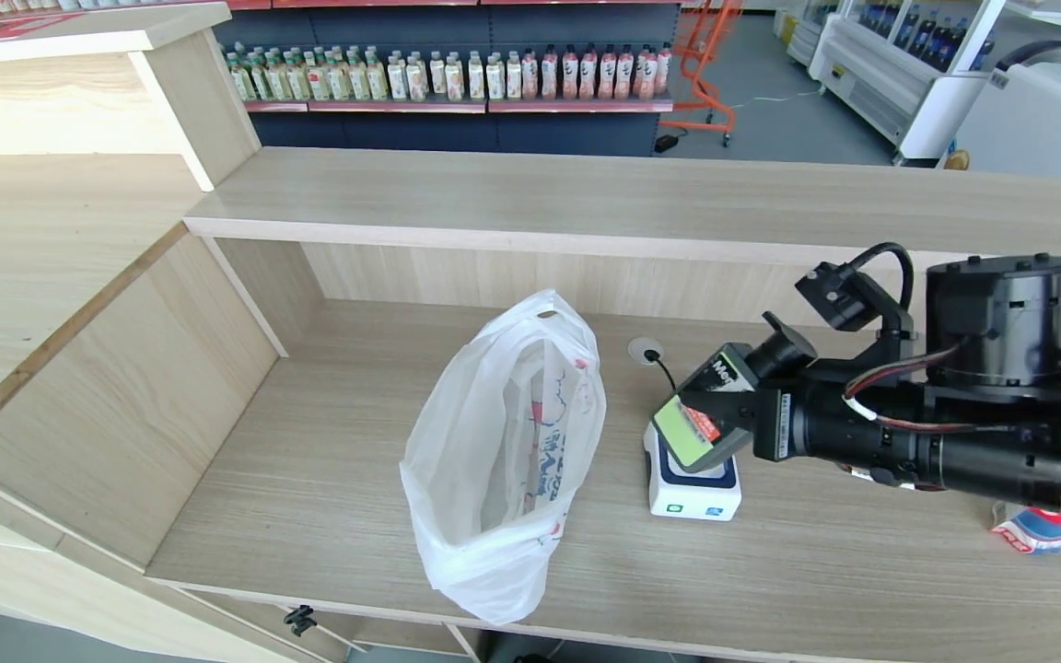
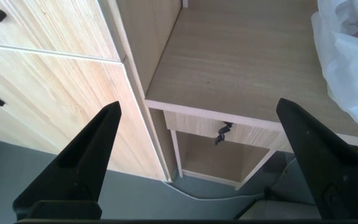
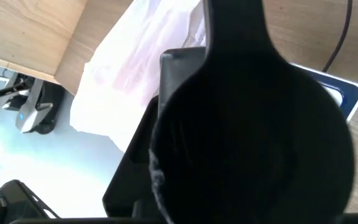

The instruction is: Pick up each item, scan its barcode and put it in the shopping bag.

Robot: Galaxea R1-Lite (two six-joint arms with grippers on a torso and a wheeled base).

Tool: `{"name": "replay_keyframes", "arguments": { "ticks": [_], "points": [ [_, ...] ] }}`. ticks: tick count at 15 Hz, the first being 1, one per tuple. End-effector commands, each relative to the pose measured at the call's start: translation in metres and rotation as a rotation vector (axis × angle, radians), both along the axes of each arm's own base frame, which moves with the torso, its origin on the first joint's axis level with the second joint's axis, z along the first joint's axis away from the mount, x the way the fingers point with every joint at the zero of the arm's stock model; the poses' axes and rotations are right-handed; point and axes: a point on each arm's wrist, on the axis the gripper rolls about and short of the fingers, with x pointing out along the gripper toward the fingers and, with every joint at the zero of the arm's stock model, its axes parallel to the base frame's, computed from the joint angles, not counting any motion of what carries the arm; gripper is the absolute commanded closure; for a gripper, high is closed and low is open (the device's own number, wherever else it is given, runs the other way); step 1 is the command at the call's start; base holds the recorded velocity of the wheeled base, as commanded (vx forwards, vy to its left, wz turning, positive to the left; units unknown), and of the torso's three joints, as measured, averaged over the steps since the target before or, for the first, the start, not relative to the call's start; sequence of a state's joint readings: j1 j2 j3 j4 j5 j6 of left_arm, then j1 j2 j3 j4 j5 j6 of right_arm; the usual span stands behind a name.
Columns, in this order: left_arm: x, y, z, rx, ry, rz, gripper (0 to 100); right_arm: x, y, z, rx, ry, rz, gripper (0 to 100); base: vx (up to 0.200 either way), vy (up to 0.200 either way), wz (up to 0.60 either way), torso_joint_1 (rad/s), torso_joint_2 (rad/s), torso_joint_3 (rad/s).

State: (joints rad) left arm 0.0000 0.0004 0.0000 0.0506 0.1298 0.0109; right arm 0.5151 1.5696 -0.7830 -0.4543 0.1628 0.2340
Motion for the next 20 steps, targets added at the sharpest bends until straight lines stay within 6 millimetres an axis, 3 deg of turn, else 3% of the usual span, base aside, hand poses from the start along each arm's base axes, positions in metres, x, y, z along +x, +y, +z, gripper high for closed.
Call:
{"name": "replay_keyframes", "arguments": {
  "ticks": [1, 2, 4, 6, 11, 16, 20],
  "points": [
    [0.000, 0.000, 0.000, 0.000, 0.000, 0.001, 0, 0.015, 0.022, -0.016, -0.034, 0.039, 0.019, 100, 0.000, 0.000, 0.00, 0.000, 0.00, 0.000],
    [0.000, 0.000, 0.000, 0.000, 0.000, 0.001, 0, 0.042, 0.051, -0.020, 0.009, 0.065, 0.026, 100, 0.000, 0.000, 0.00, 0.000, 0.00, 0.000],
    [0.000, 0.000, 0.000, 0.000, 0.000, 0.001, 0, 0.057, 0.078, -0.019, 0.080, 0.087, 0.052, 100, 0.000, 0.000, 0.00, 0.000, 0.00, 0.000],
    [0.000, 0.000, 0.000, 0.000, 0.000, 0.001, 0, 0.068, 0.084, -0.034, 0.095, 0.089, 0.153, 100, 0.000, 0.000, 0.00, 0.000, 0.00, 0.000],
    [0.000, 0.000, 0.000, 0.000, 0.000, 0.001, 0, 0.092, 0.097, -0.086, -0.107, -0.024, 0.238, 100, 0.000, 0.000, 0.00, 0.000, 0.00, 0.000],
    [0.000, 0.000, 0.000, 0.000, 0.000, 0.001, 0, 0.105, 0.125, -0.105, -0.207, -0.206, 0.410, 100, 0.000, 0.000, 0.00, 0.000, 0.00, 0.000],
    [0.000, 0.000, 0.000, 0.000, 0.000, 0.001, 0, 0.112, 0.123, -0.124, -0.359, -0.310, 0.468, 100, 0.000, 0.000, 0.00, 0.000, 0.00, 0.000]
  ]
}}
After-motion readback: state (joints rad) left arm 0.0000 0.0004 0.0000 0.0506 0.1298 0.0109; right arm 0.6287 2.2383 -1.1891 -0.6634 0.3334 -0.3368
